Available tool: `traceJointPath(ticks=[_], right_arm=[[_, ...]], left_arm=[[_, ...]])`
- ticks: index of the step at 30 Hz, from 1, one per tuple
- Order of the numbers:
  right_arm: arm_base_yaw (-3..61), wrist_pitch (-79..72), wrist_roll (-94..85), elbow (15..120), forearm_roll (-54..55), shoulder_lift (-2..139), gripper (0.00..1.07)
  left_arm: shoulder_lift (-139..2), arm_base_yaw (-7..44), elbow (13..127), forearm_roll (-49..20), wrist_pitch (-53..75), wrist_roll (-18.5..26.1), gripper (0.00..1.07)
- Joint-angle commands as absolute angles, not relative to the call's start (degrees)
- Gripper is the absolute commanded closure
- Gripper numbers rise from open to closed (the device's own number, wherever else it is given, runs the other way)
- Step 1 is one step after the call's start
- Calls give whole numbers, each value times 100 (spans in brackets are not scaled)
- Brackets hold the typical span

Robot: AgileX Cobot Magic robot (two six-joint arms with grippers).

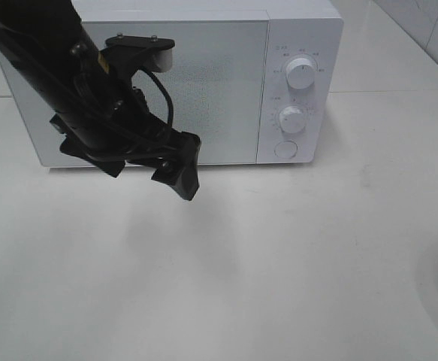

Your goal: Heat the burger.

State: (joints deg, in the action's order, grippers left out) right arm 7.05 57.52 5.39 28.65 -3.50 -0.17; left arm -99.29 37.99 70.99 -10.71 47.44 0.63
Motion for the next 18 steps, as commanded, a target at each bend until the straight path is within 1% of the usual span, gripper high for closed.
traceJointPath(ticks=[1,2,4,5,7,10,12,13,14,15,16,17,18], right_arm=[[665,5712,481,2848,-332,-189,32],[665,5712,481,2848,-332,-189,32],[665,5712,481,2848,-332,-189,32],[665,5712,481,2848,-332,-189,32],[665,5712,481,2848,-332,-189,32],[665,5712,481,2848,-332,-189,32],[665,5712,481,2848,-332,-189,32],[665,5712,481,2848,-332,-189,32],[665,5712,487,2848,-332,-189,32],[665,5712,533,2848,-338,-189,32],[665,5712,533,2848,-338,-189,32],[665,5712,544,2848,-338,-189,32],[665,5712,544,2848,-338,-189,32]], left_arm=[[-9729,3833,7128,-963,5271,57,7],[-9729,3833,7128,-963,5271,57,7],[-9557,3678,7128,-934,5678,-86,7],[-9557,3678,7128,-934,5678,-86,7],[-9454,3409,7082,-934,5970,-80,7],[-9402,3295,7047,-922,6039,-74,7],[-9116,2842,6761,-905,6096,-74,7],[-9116,2842,6761,-905,6096,-74,7],[-9018,2716,6663,-905,6096,-74,7],[-8783,2469,6469,-905,6096,-74,7],[-8783,2469,6469,-905,6096,-74,7],[-8686,2326,6377,-905,6096,-74,7],[-8422,2028,6148,-894,6096,-74,7]])
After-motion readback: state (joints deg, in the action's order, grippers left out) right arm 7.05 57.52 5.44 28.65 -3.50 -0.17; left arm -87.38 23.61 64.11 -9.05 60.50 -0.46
